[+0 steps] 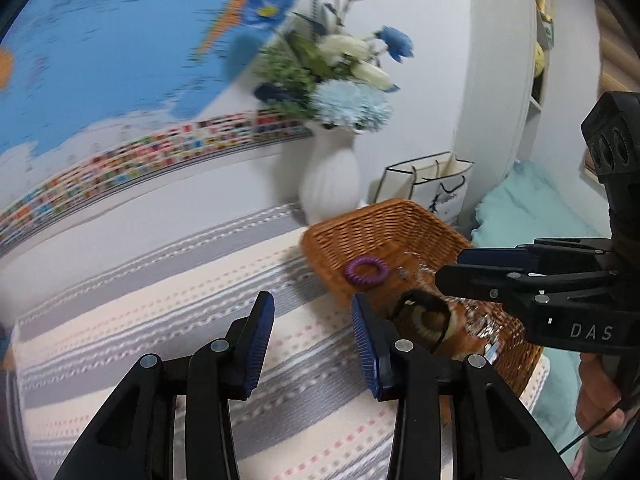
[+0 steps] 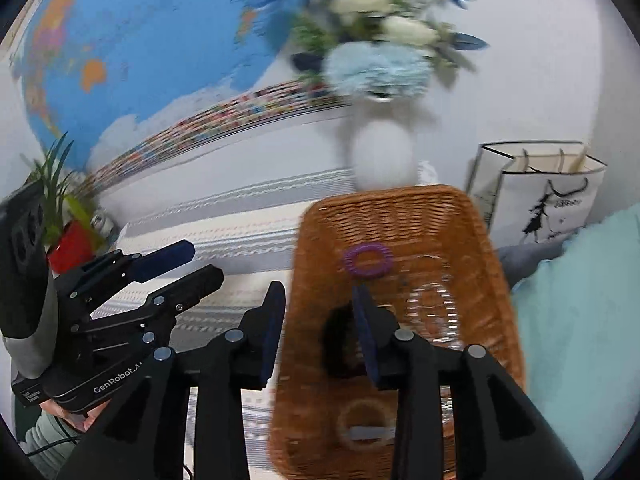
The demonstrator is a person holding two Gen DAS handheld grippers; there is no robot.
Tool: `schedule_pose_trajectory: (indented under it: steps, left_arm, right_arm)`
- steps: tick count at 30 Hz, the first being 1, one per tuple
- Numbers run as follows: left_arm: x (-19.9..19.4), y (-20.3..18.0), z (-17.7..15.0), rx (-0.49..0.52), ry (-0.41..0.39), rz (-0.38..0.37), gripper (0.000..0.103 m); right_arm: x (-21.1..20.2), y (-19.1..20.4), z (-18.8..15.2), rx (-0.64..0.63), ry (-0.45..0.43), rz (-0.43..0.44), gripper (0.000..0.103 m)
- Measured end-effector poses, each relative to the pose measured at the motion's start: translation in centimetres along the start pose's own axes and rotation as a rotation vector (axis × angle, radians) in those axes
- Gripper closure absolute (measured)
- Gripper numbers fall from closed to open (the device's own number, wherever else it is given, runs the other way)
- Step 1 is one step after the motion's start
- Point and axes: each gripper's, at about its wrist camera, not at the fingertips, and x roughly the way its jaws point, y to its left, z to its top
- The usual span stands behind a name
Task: Organize jewelry
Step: 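Open the left tool over the basket while the right tool releases the chain bracelet there, then move both tools back over the cloth toward the gold ring and silver keys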
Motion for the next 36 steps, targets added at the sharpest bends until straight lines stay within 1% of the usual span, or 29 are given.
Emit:
schedule_pose_trajectory:
  steps: [5, 11, 12, 16, 18, 21, 24, 27, 30, 33, 34, 36]
  left_arm:
    - [-2.1, 3.7, -1.7, -0.033, -0.013, 0.044, 0.062]
    - [-3.4, 10.6, -3.6, -0.117, 0.006, 0.080, 0.062]
    - [-3.6, 12.2, -4.0, -0.134, 0.010, 0.084, 0.062]
    - [-4.2, 16.5, -4.9, -0.180, 0.023, 0.092, 0.062]
    - [-4.0, 18.0, -5.4, -0.184, 0.034, 0.088, 0.062]
    - [-2.6, 19.6, -5.7, -0.177, 0.070, 0.062, 0.062]
    - [0.6, 20.8, -5.7, -0.167, 0.158, -0.022, 0.062]
    - [3.9, 21.3, -5.8, -0.158, 0.234, -0.087, 0.062]
    - [7.2, 21.2, -6.0, -0.156, 0.305, -0.121, 0.062]
    - [9.6, 21.3, -6.2, -0.185, 0.369, -0.170, 0.062]
    - [10.0, 21.4, -6.3, -0.189, 0.379, -0.179, 0.063]
    - [10.1, 21.4, -6.2, -0.187, 0.373, -0.199, 0.063]
  right_arm:
    - [0.8, 5.3, -0.2, -0.068, 0.011, 0.033, 0.065]
    - [3.2, 11.4, -0.5, -0.132, 0.049, 0.066, 0.065]
    - [3.8, 12.2, -0.5, -0.136, 0.057, 0.069, 0.065]
    - [6.3, 14.6, -0.2, -0.145, 0.094, 0.085, 0.065]
    - [7.8, 15.6, 0.0, -0.151, 0.115, 0.090, 0.065]
    - [9.8, 16.7, 0.2, -0.169, 0.142, 0.099, 0.065]
    - [11.9, 17.5, -0.1, -0.185, 0.166, 0.118, 0.065]
    - [13.3, 18.1, -0.8, -0.223, 0.170, 0.136, 0.065]
    - [14.7, 18.2, -1.7, -0.269, 0.177, 0.163, 0.065]
    - [15.9, 17.9, -2.3, -0.305, 0.187, 0.182, 0.065]
    - [16.3, 17.8, -2.4, -0.315, 0.187, 0.189, 0.065]
    - [17.0, 17.7, -2.8, -0.335, 0.193, 0.227, 0.065]
